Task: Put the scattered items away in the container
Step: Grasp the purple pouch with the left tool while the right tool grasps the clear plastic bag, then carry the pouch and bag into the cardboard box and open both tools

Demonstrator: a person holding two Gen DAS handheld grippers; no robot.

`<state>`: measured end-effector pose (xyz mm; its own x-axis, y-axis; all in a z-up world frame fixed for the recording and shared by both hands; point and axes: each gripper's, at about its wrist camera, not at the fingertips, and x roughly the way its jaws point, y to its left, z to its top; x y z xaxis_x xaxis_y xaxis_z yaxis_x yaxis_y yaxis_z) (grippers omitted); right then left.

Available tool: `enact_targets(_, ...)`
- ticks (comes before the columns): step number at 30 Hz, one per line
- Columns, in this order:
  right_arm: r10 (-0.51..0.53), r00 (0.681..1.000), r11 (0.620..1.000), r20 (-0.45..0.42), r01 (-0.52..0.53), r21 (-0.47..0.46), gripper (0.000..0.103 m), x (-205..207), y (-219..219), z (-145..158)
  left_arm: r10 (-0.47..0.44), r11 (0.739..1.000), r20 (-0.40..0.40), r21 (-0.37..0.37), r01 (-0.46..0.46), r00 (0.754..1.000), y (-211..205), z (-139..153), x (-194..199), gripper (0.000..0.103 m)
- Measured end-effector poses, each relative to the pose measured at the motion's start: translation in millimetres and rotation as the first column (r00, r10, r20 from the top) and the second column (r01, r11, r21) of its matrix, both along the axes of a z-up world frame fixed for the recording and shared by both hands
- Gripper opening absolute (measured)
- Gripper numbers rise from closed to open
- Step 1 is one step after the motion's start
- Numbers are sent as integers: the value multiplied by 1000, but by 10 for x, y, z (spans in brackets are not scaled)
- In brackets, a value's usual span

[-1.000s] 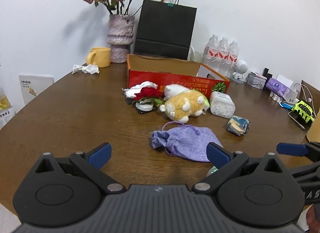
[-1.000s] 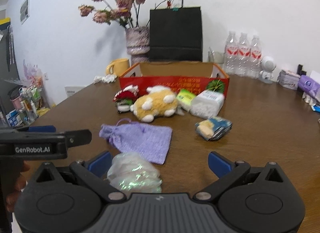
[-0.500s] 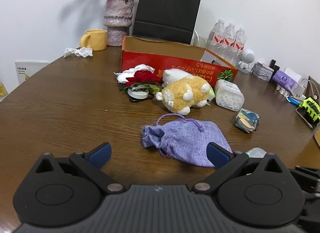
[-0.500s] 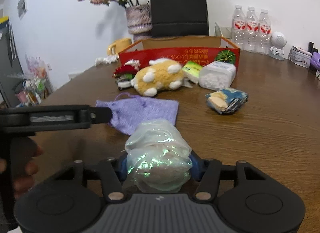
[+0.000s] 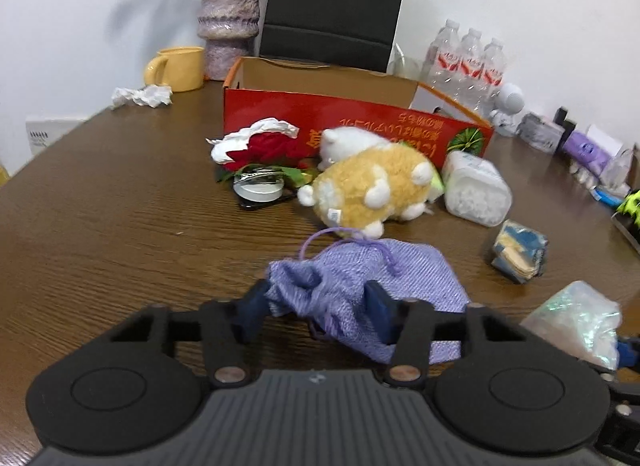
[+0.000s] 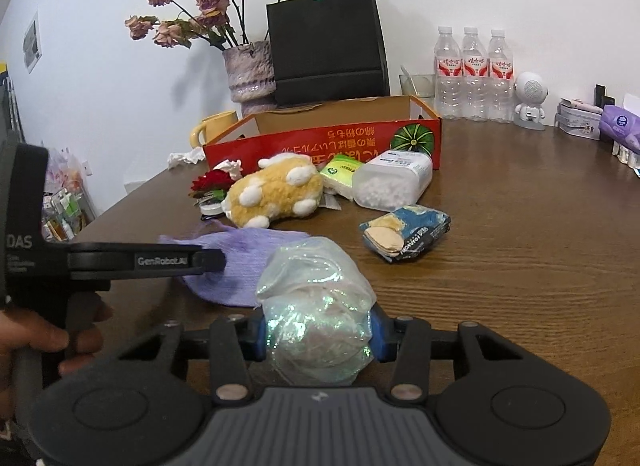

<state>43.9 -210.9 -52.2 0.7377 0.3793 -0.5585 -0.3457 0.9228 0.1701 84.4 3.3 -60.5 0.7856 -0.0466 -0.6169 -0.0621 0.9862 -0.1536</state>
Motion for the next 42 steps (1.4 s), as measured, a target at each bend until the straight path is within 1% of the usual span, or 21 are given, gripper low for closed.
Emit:
enact_targets(1, 2, 1000, 1000, 0, -2, 3, 44, 12, -5, -3, -8, 1000, 0, -20, 8, 1000, 22, 4, 1, 37)
enact_targets(2, 3, 1000, 1000, 2, -3, 5, 44, 25, -8, 1, -13, 999, 2, -33, 13, 1000, 34, 9, 1, 36)
enact_targets(4, 4, 1000, 1000, 5, -4, 7, 44, 40, -15, 11, -23, 999, 22, -35, 24, 999, 41, 32, -27, 32)
enact_targets(8, 11, 1000, 1000, 14, -12, 20, 44, 59, -34, 56, -34, 996, 71, -76, 39, 997, 97, 129, -125, 31)
enact_targets(11, 15, 999, 999, 28, -16, 32, 44, 72, -67, 127, -49, 992, 117, -114, 62, 992, 159, 283, -227, 31)
enact_targets(14, 18, 998, 999, 57, -21, 45, 44, 159, -104, 271, -61, 991, 193, -109, 83, 979, 191, 511, -271, 31)
enact_targets(17, 23, 995, 998, 97, -28, 55, 44, 345, -112, 468, -66, 990, 248, -104, 94, 966, 226, 741, -154, 31)
enact_targets(20, 16, 988, 998, 154, -23, 50, 44, 636, -74, 688, -63, 987, 266, -124, 98, 962, 282, 907, 92, 32)
enact_targets(23, -3, 982, 999, 191, -5, 40, 44, 1009, -38, 852, -41, 990, 275, -121, 77, 961, 307, 1035, 447, 32)
enact_targets(26, -36, 980, 999, 194, 32, 23, 44, 1547, 7, 940, 3, 992, 261, -124, 31, 965, 341, 1092, 902, 33)
enact_targets(28, -63, 983, 998, 170, 61, 18, 44, 1928, 23, 907, 42, 991, 235, -132, -11, 971, 363, 1048, 1252, 33)
enact_targets(30, -96, 986, 995, 137, 95, 14, 44, 2294, 57, 809, 70, 990, 205, -131, -43, 976, 364, 952, 1584, 33)
enact_targets(32, -108, 990, 994, 94, 107, 16, 44, 2605, 108, 664, 85, 991, 177, -121, -64, 981, 362, 825, 1851, 33)
enact_targets(34, -113, 992, 994, 55, 113, 0, 44, 2882, 165, 517, 98, 991, 144, -102, -84, 985, 348, 685, 2089, 33)
enact_targets(36, -113, 993, 993, 35, 114, -21, 44, 3065, 212, 403, 100, 991, 113, -98, -89, 989, 357, 548, 2266, 33)
enact_targets(38, -112, 994, 993, -3, 112, -46, 45, 3246, 232, 279, 117, 991, 70, -78, -112, 991, 366, 411, 2403, 34)
enact_targets(41, -110, 992, 990, -66, 104, -92, 46, 3360, 247, 114, 102, 992, 10, -69, -101, 995, 397, 244, 2494, 34)
enact_targets(42, -103, 993, 987, -50, 96, -132, 46, 3335, 289, 100, 93, 994, 0, -53, -93, 996, 389, 210, 2489, 34)
